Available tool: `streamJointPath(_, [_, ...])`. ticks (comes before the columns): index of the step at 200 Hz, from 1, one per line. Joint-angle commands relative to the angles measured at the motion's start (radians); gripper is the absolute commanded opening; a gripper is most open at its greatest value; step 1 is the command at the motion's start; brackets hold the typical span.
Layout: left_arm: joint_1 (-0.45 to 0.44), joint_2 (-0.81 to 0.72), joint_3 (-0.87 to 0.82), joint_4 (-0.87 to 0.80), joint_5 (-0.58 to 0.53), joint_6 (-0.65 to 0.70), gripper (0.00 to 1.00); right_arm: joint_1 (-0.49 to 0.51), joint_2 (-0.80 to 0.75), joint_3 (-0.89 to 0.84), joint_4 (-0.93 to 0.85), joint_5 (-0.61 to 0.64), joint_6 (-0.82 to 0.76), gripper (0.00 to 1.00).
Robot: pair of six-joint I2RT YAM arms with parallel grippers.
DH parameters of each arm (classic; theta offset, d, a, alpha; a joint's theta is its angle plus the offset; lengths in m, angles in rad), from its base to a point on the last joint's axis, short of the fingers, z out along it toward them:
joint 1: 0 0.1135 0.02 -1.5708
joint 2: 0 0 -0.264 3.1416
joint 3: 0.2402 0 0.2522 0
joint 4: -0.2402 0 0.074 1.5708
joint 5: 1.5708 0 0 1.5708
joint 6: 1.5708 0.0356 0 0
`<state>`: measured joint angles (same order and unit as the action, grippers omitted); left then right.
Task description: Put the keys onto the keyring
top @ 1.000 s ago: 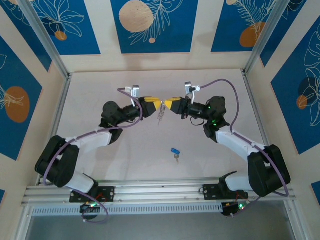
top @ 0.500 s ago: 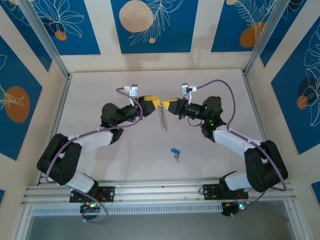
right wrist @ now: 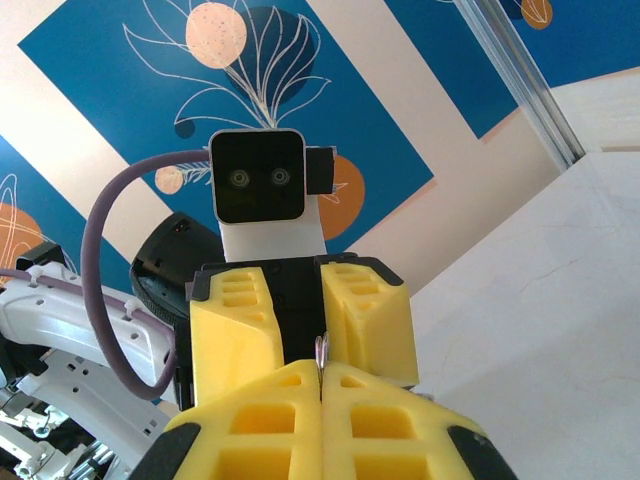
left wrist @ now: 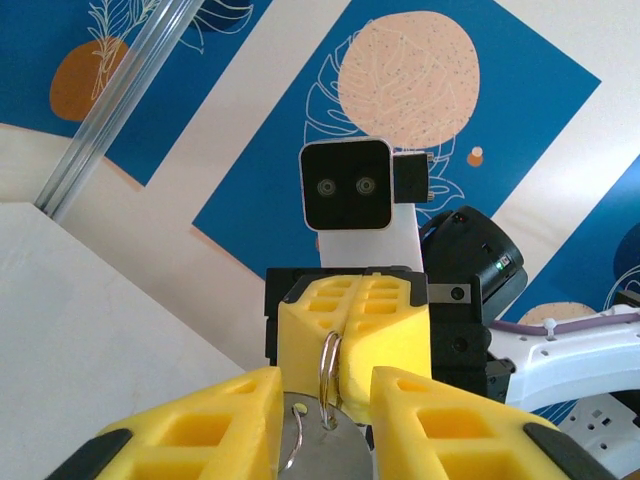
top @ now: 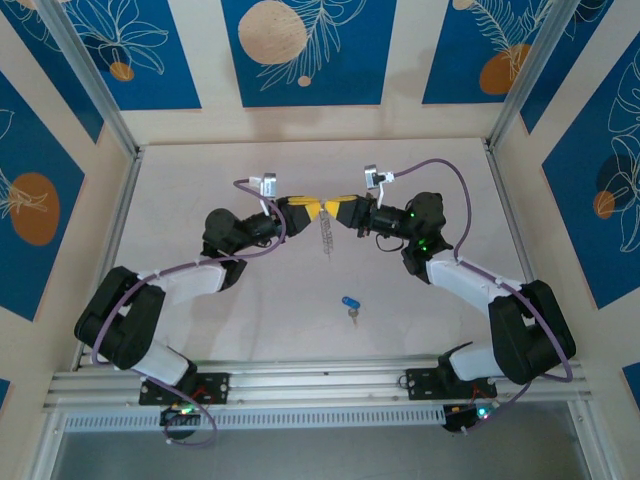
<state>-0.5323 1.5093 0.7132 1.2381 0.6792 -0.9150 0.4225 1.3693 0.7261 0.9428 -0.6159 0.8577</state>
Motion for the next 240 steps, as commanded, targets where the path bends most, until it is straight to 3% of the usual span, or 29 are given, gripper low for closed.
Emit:
streamJointPath(1, [0.001, -0.001, 0.006, 0.036, 0.017, 0.006, 0.28, -0.001, -0.008, 0.03, 0.044, 0.01, 0.009, 0.0])
streamJointPath(142, [-0.027, 0.023, 0.052, 0.026, 0.037, 0.005, 0.19, 0.004, -0.009, 0.029, 0.021, 0.009, 0.001, 0.0])
streamJointPath(188, [-0.029, 0.021, 0.054, 0.017, 0.038, 0.011, 0.0, -0.002, -0.014, 0.031, -0.004, 0.009, -0.005, 0.0])
streamJointPath(197, [-0.029, 0.013, 0.052, 0.001, 0.04, 0.021, 0.0, -0.016, -0.019, 0.033, -0.024, 0.006, -0.001, 0.0])
streamJointPath(223, [-0.026, -0.043, 0.072, -0.162, 0.07, 0.114, 0.0, -0.089, -0.076, 0.005, -0.061, -0.008, 0.022, 0.35])
streamJointPath(240, [-0.023, -0.086, 0.119, -0.354, 0.113, 0.215, 0.0, -0.122, -0.136, -0.003, -0.145, -0.025, -0.01, 0.42])
